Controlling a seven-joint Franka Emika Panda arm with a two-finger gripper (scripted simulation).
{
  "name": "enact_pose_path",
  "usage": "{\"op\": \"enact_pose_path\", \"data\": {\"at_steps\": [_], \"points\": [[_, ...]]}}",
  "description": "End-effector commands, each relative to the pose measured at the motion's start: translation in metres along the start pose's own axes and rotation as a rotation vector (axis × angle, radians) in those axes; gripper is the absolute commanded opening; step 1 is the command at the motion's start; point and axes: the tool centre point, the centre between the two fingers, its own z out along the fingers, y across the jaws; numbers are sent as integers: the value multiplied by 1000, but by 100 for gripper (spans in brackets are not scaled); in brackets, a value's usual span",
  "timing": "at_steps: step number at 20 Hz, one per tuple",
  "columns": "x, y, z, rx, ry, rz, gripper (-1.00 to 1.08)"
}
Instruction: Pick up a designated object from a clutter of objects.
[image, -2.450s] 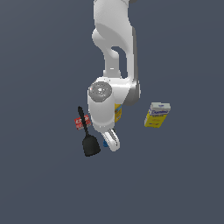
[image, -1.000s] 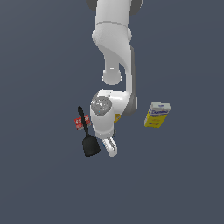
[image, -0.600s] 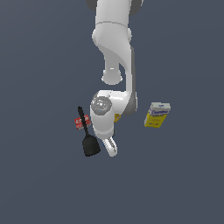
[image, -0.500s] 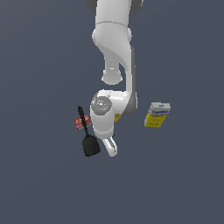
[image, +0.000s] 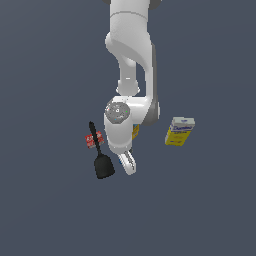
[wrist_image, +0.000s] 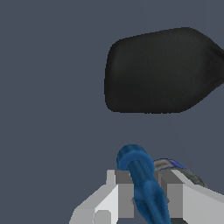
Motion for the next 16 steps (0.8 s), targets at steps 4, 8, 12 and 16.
{"op": "enact_pose_path", "data": {"at_steps": [4, 8, 12, 16], "points": [[-12, 4, -35, 1, 0, 0, -100], [-23, 8, -70, 1, 0, 0, -100], [-36, 13, -110, 1, 0, 1, -100], [-50, 18, -154, 0, 2, 1, -100]]}}
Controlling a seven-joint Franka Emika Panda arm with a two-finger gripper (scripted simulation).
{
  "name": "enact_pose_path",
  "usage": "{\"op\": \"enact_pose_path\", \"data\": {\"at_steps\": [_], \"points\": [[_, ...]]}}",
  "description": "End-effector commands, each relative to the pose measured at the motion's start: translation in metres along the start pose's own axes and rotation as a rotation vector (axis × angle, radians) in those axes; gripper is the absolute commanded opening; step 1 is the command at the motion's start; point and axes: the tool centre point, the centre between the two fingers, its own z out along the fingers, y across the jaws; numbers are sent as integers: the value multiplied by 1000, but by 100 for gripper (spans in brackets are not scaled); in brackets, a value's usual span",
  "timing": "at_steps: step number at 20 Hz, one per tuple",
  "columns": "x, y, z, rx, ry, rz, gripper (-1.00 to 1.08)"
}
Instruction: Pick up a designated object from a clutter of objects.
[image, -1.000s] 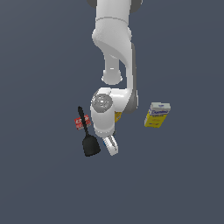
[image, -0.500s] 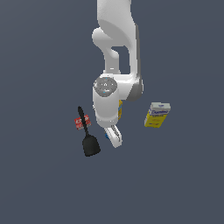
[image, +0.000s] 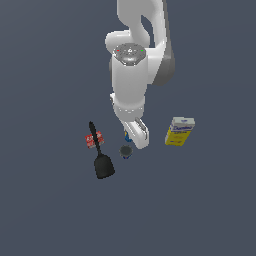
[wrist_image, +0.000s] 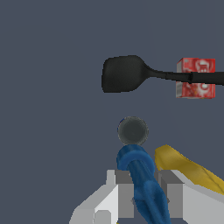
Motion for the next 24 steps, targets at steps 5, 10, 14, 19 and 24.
{"op": "enact_pose_path", "data": {"at_steps": [5, 10, 14, 19, 24], "points": [[-22, 8, -71, -1, 2, 0, -100], [-37, 12, -117, -1, 2, 0, -100], [-46, 14, -146, 0, 2, 0, -100], [-54, 15, -170, 0, 1, 0, -100], [-57, 15, -181, 0, 1, -1, -100]]}}
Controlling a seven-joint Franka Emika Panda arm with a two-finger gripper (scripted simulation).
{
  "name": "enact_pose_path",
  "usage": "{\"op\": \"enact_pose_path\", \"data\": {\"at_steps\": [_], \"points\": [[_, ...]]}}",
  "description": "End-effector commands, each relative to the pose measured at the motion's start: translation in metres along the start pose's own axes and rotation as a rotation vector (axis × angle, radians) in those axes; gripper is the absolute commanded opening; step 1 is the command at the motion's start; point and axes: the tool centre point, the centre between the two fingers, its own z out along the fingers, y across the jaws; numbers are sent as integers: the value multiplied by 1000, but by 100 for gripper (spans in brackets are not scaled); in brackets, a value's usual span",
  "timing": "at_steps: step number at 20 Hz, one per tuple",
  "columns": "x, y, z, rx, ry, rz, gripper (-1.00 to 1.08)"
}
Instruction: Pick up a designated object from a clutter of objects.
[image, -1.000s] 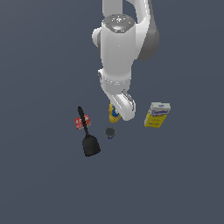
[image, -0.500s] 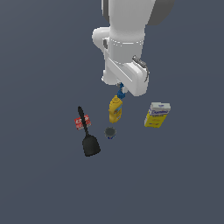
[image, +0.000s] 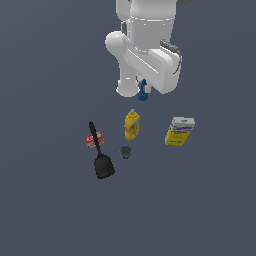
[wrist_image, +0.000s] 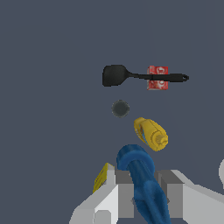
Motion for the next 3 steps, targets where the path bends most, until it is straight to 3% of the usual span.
{"op": "enact_pose_path", "data": {"at_steps": [1, 3], "points": [[-1, 0, -3, -1, -1, 0, -100], [-1, -1, -3, -1, -1, 0, -100]]}}
